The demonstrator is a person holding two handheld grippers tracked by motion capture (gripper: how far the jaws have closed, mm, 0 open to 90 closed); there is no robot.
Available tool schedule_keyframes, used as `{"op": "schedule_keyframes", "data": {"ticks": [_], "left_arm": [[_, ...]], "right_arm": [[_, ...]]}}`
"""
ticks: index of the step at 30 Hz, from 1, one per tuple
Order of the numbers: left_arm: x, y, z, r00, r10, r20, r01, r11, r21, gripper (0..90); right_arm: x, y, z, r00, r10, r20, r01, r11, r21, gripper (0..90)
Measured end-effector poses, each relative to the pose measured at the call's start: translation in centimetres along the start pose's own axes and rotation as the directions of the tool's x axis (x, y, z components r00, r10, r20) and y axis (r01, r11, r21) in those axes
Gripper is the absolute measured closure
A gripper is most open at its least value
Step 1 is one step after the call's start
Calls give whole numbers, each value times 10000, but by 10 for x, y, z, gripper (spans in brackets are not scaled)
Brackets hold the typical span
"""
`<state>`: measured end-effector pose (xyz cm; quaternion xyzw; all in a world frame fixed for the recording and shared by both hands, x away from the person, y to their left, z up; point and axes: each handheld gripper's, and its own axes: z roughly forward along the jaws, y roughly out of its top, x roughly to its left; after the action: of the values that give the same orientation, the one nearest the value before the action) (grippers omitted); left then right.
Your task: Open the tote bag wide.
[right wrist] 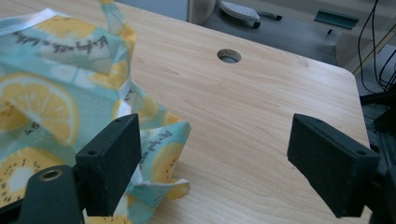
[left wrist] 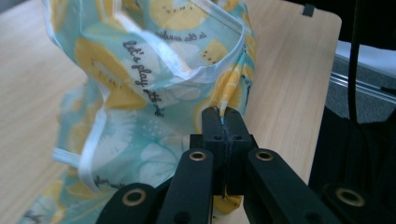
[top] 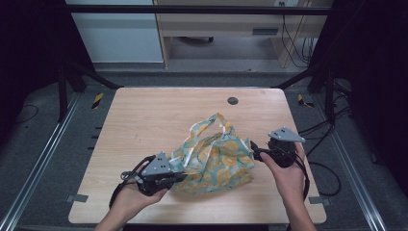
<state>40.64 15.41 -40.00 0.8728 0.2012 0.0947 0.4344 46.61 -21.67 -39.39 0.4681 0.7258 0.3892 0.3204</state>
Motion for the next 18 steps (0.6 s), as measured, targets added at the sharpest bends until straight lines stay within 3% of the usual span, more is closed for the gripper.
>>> {"op": "schedule_keyframes", "data": {"ticks": [8,14,16,18], "left_arm": [[-6,-24,16,9993,286,221,-298,9978,587,900],[-8,-35,20,9974,708,113,-715,9920,1039,900],[-7,-38,19,9976,695,48,-696,9921,1047,900],[-6,-39,18,9971,760,46,-761,9910,1104,900]], "right_arm": [[-1,8,2,9999,-112,-35,113,9999,42,206],[-4,19,10,9969,-414,-665,415,9991,10,315],[-5,24,16,9874,-736,-1403,739,9973,-35,377],[-5,27,19,9834,-968,-1537,981,9952,14,385]]}}
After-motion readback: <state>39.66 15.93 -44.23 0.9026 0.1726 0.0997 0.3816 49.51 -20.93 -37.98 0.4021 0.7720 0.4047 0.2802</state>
